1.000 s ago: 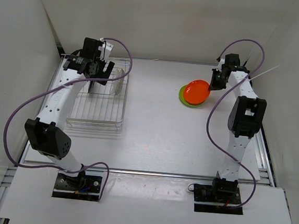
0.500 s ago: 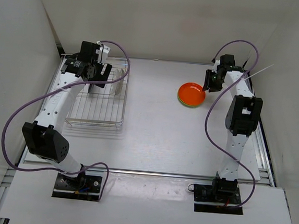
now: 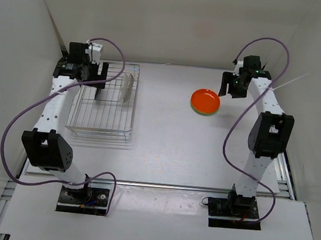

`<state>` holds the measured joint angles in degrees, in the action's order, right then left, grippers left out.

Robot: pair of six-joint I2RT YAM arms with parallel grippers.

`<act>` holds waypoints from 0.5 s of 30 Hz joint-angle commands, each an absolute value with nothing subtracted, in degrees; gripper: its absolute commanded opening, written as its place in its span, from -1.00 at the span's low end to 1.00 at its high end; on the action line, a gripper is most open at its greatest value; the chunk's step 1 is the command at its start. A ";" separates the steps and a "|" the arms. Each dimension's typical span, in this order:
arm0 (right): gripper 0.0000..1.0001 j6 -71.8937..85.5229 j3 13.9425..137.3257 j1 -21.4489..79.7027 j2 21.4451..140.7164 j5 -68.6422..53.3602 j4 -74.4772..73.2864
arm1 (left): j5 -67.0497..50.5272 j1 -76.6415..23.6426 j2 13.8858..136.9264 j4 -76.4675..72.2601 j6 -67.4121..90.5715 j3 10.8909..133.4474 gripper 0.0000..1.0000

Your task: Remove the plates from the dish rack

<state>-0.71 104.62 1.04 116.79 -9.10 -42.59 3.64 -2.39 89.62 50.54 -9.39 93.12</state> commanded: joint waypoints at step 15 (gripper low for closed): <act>0.61 -6.68 89.91 5.36 91.58 -10.19 -43.07 | -9.84 4.04 109.59 45.18 -6.69 109.33 0.66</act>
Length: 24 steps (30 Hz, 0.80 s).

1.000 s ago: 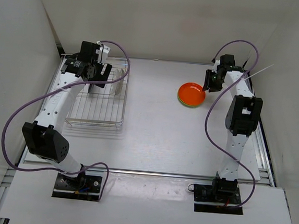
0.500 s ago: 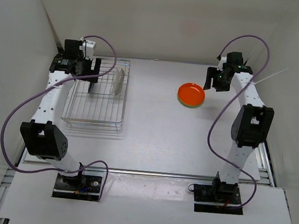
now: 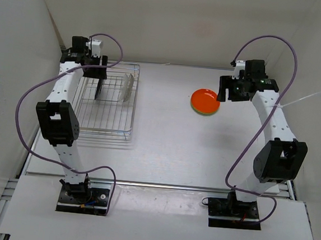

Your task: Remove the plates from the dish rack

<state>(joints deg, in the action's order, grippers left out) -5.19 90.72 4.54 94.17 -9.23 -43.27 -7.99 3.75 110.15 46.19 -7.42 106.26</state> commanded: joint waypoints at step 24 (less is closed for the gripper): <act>0.56 -6.15 88.33 5.36 89.12 -9.14 -41.48 | -5.89 3.52 114.79 43.33 -6.06 107.67 -0.18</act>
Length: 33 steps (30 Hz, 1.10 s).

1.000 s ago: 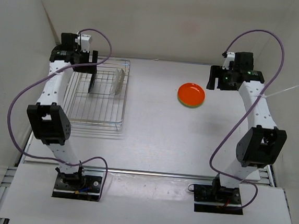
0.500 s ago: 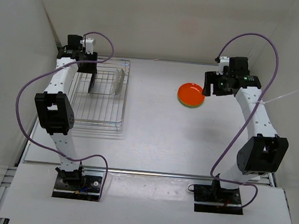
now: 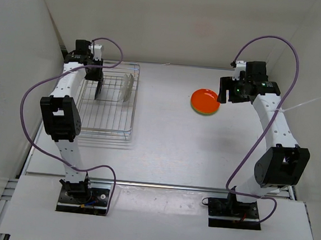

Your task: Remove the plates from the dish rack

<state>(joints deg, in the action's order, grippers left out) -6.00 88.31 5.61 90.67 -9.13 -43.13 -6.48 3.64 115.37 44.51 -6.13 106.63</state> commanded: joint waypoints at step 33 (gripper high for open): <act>0.66 -3.60 98.95 2.02 86.13 -27.30 -49.47 | 41.49 -37.85 74.99 34.63 -54.75 78.84 -0.79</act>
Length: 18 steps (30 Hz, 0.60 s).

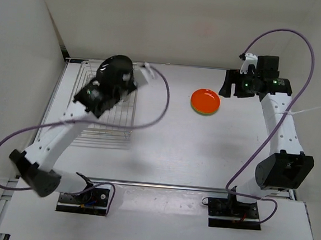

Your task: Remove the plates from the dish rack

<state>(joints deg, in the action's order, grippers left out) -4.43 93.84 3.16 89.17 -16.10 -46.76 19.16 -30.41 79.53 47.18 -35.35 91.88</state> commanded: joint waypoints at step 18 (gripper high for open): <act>0.98 -1.49 107.23 10.45 83.50 -43.68 -48.34 | 54.93 -70.03 89.02 21.54 -67.59 84.37 -0.79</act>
<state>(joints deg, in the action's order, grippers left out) -2.68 105.30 10.15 83.53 -41.45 -49.43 52.58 -67.75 87.50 23.53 -69.47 80.20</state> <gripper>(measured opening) 0.987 0.183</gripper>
